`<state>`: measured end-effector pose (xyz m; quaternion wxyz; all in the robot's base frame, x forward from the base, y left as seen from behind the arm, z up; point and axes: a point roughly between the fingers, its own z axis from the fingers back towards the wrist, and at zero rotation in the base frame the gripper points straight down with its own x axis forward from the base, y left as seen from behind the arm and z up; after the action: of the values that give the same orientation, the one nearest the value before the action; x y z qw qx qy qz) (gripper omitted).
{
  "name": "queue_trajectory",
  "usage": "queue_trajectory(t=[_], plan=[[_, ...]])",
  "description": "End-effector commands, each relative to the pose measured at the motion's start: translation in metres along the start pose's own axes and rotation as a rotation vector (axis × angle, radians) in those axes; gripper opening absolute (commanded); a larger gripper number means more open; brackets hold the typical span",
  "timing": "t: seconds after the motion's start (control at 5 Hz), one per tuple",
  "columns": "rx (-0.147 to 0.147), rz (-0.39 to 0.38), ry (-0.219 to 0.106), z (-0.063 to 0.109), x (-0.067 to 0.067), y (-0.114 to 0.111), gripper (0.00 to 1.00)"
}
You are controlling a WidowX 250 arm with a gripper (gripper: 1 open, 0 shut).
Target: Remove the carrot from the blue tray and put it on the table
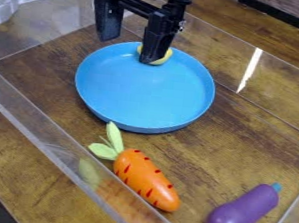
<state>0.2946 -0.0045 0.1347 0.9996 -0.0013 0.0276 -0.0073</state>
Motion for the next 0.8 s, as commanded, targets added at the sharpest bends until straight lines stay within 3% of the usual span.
queue_trajectory(t=[0.0, 0.2, 0.6], plan=[[0.0, -0.031, 0.009, -0.009, 0.0, 0.0, 1.0], [0.0, -0.063, 0.017, -0.019, 0.001, 0.0, 1.0], [-0.001, -0.102, 0.009, -0.015, 0.01, 0.008, 1.0]])
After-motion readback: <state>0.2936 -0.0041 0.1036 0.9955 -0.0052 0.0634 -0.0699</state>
